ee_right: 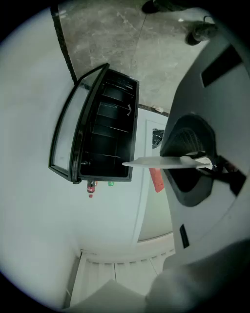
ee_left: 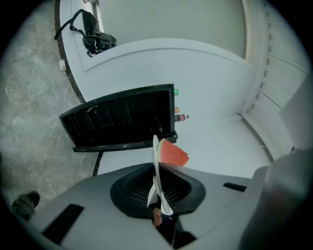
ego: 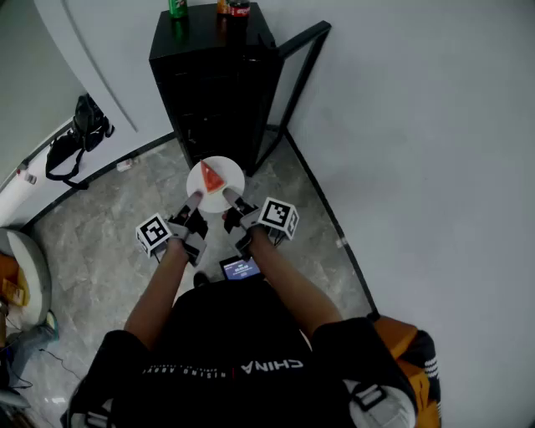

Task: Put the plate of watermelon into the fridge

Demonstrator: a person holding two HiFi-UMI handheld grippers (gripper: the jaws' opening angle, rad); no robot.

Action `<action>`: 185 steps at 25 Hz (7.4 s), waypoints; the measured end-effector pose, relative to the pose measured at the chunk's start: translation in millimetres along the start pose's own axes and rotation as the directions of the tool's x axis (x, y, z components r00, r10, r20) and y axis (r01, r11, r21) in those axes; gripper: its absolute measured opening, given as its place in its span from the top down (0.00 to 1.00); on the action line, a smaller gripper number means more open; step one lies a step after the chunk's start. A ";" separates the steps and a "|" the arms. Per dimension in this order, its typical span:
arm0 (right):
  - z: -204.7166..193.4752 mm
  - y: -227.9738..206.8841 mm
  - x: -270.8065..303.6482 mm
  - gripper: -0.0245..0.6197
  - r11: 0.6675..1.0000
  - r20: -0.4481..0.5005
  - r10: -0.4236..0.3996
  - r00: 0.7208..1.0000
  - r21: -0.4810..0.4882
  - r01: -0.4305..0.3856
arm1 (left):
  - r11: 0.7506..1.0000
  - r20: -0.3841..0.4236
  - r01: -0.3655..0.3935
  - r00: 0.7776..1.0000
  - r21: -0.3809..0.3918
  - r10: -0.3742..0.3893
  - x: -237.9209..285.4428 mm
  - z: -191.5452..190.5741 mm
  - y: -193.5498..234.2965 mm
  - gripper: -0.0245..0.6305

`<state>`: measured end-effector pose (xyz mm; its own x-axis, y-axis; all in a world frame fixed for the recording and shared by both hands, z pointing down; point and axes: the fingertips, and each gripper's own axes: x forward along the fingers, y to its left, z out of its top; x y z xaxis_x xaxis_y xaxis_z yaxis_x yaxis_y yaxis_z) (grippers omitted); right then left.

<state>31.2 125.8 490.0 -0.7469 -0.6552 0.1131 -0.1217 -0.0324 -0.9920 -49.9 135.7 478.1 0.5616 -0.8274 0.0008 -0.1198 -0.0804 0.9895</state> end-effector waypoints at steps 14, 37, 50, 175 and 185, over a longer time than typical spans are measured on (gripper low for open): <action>2.1 1.3 -1.9 0.91 0.999 -0.003 -0.002 1.000 -0.037 0.002 | 1.000 0.004 0.015 1.000 -0.025 -0.015 1.3 -3.8 5.7 0.90; 74.6 -26.2 -42.4 0.91 1.000 0.001 -0.005 1.000 -0.013 0.005 | 0.999 -0.013 0.023 1.000 -0.025 -0.023 70.1 -57.1 8.7 0.90; 82.9 -41.3 3.7 0.91 1.000 -0.043 -0.017 0.999 0.018 0.018 | 0.998 0.032 -0.008 0.999 -0.055 0.010 82.7 -20.3 33.9 0.90; 285.1 -199.8 361.9 0.89 0.971 -0.053 -0.149 0.987 -0.195 0.137 | 0.986 0.203 -0.149 0.966 -0.080 0.162 352.6 255.3 270.4 0.92; 259.1 -197.3 349.2 0.87 0.962 -0.176 -0.146 0.974 -0.257 0.098 | 0.981 0.282 -0.175 0.940 -0.081 0.191 352.8 254.5 272.3 0.92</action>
<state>-36.2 -292.1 710.9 -0.8245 -0.5003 0.2644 -0.3577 0.0986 -0.9286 -92.7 -319.5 711.1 0.2743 -0.9500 0.1492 -0.1494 0.1112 0.9825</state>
